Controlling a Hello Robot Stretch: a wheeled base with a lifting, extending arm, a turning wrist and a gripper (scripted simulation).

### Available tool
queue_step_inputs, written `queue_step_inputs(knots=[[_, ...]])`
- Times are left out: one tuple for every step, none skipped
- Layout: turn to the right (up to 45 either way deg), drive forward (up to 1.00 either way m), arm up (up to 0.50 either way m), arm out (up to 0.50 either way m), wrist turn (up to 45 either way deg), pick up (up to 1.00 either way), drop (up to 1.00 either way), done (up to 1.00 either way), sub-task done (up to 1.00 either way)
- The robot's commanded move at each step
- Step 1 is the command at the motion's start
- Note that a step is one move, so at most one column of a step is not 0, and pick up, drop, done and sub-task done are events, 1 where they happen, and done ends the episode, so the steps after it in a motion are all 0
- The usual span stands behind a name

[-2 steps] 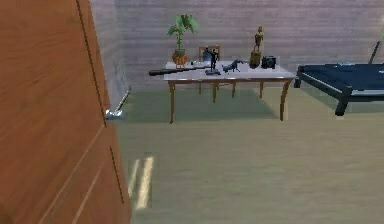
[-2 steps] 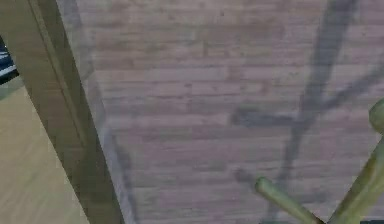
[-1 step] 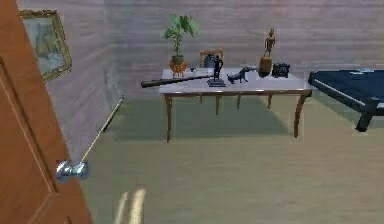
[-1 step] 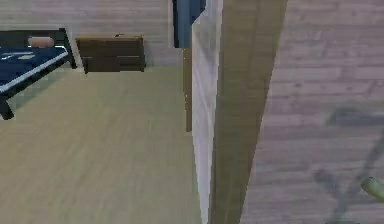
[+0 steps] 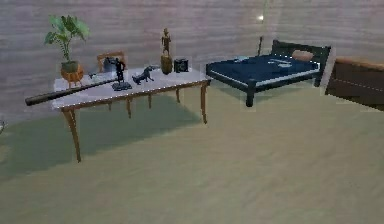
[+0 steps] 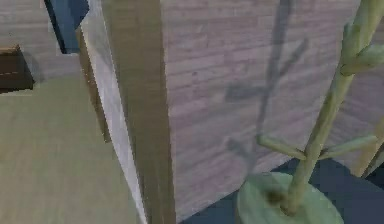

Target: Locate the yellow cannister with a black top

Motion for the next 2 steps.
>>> queue_step_inputs(knots=[[0.0, 0.55, 0.00, 0.00, 0.0, 0.00, 0.00, 0.00, 0.00], [45.0, 0.00, 0.00, 0.00, 0.0, 0.00, 0.00, 0.00, 0.00]])
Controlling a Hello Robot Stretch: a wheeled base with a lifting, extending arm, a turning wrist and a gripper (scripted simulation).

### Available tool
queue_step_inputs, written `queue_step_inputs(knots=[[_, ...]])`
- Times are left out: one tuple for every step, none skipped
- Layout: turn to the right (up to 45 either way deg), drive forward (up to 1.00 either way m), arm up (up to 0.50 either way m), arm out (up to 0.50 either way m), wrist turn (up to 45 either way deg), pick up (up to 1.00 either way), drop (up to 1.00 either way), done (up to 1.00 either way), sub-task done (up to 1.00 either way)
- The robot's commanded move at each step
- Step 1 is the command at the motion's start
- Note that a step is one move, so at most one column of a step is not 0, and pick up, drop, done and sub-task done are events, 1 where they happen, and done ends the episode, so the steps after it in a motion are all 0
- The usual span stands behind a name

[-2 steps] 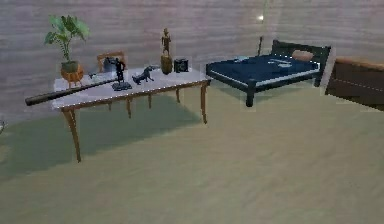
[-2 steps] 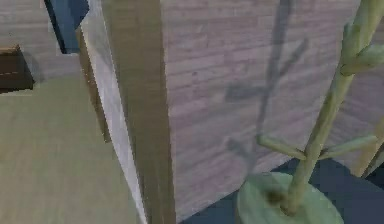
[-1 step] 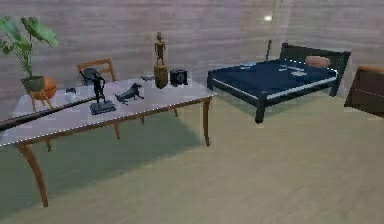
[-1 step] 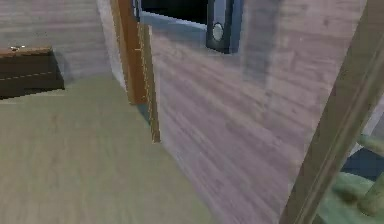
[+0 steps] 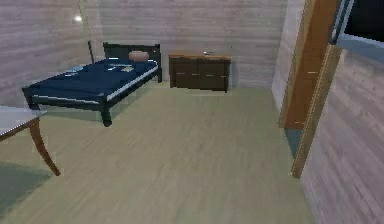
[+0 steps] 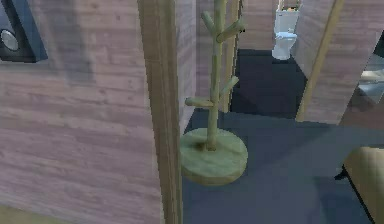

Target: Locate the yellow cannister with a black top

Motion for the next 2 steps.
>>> queue_step_inputs(knots=[[12.0, 0.00, 0.00, 0.00, 0.0, 0.00, 0.00, 0.00, 0.00], [0.0, 1.00, 0.00, 0.00, 0.0, 0.00, 0.00, 0.00, 0.00]])
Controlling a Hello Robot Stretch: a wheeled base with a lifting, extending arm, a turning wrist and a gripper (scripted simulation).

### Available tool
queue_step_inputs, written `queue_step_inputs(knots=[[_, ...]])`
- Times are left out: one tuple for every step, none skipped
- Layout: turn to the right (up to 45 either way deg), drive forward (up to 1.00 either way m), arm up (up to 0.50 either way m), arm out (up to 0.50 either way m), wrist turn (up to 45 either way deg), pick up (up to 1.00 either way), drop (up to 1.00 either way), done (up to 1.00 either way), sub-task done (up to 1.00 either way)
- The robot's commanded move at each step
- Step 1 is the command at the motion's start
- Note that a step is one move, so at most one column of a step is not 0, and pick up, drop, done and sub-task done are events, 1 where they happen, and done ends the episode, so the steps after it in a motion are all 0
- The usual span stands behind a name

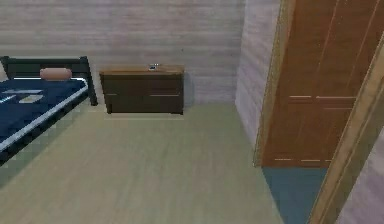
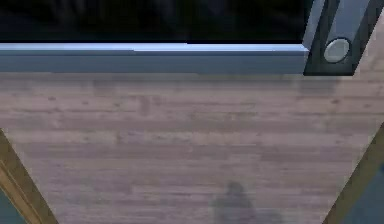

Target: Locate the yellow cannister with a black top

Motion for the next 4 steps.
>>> queue_step_inputs(knots=[[0.0, 0.95, 0.00, 0.00, 0.0, 0.00, 0.00, 0.00, 0.00], [45.0, 0.00, 0.00, 0.00, 0.0, 0.00, 0.00, 0.00, 0.00], [42.0, 0.00, 0.00, 0.00, 0.0, 0.00, 0.00, 0.00, 0.00], [0.0, 0.30, 0.00, 0.00, 0.0, 0.00, 0.00, 0.00, 0.00]])
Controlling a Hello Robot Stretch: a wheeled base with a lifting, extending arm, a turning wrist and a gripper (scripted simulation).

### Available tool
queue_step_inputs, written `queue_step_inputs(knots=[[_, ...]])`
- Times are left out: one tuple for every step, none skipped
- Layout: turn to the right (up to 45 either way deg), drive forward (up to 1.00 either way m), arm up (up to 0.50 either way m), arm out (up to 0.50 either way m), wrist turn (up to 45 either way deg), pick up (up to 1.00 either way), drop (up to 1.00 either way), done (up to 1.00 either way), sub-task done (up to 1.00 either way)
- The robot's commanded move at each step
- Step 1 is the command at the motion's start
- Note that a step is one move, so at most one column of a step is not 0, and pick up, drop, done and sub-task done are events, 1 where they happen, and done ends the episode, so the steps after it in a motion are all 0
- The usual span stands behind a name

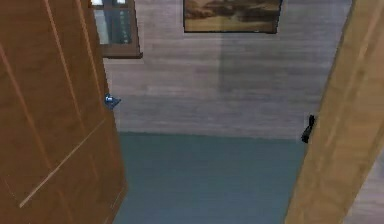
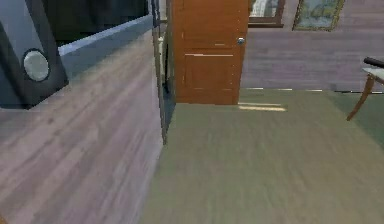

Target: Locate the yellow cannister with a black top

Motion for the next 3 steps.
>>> queue_step_inputs(knots=[[-3.0, 0.00, 0.00, 0.00, 0.0, 0.00, 0.00, 0.00, 0.00], [0.0, 1.00, 0.00, 0.00, 0.0, 0.00, 0.00, 0.00, 0.00], [-3.0, 0.00, 0.00, 0.00, 0.0, 0.00, 0.00, 0.00, 0.00]])
